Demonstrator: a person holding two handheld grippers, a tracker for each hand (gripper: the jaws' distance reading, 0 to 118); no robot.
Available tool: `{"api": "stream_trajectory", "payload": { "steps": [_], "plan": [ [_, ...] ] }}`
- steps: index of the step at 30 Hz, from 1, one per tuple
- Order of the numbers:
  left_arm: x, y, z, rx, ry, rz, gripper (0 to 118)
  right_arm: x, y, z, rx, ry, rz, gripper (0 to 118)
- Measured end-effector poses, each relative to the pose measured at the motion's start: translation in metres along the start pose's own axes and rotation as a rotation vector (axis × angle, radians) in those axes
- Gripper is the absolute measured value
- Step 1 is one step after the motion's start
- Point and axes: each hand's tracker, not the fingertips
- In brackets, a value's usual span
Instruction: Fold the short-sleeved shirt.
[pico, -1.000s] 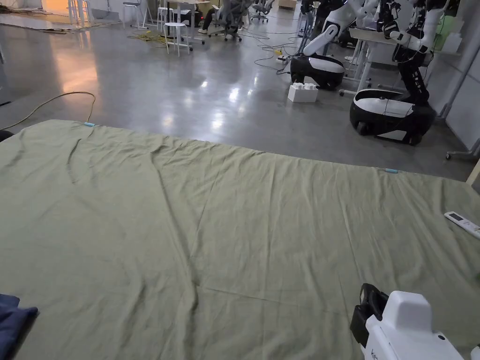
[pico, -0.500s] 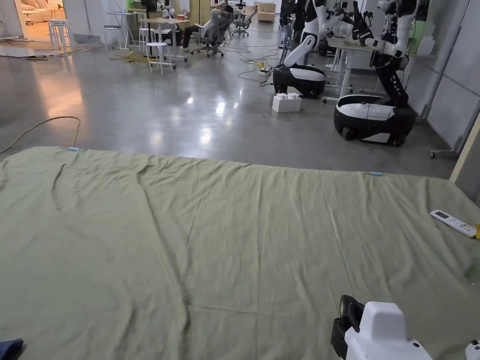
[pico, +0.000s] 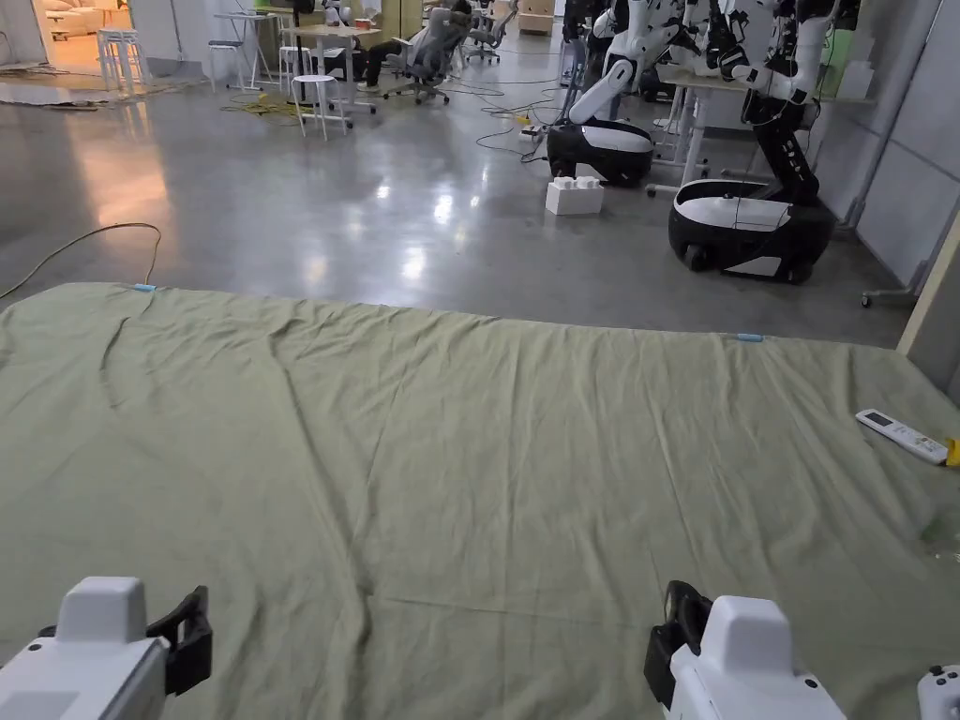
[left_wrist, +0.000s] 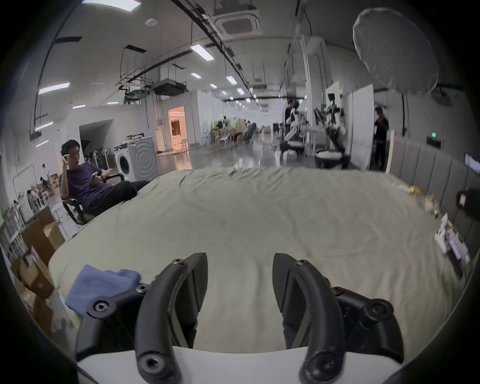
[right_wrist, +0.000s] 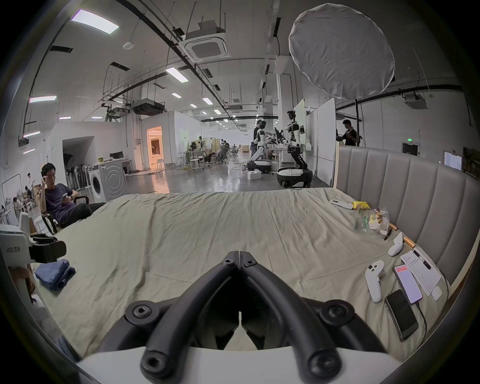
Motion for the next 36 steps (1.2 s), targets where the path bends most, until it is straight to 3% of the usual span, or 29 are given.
{"api": "stream_trajectory", "payload": {
  "steps": [1,4,8,11,22,36],
  "plan": [
    [0.013,0.002,0.003,0.021,0.000,0.007,49,0.000,0.001,-0.001,0.003,0.004,-0.003,0],
    [0.033,0.012,0.009,0.086,-0.009,0.033,26,-0.003,0.004,-0.003,0.031,0.000,0.015,0],
    [0.058,0.028,0.022,0.168,-0.072,0.092,13,-0.002,0.009,-0.004,0.076,-0.017,0.008,0],
    [0.074,0.035,0.029,0.219,-0.101,0.051,8,0.001,0.011,-0.008,0.084,-0.035,-0.006,0],
    [0.107,0.051,0.029,0.264,-0.115,-0.002,5,0.005,0.004,-0.012,0.083,-0.051,-0.010,0],
    [0.106,0.049,0.028,0.253,-0.107,-0.035,5,0.003,0.005,-0.009,0.087,-0.058,0.008,0]
  ]
}}
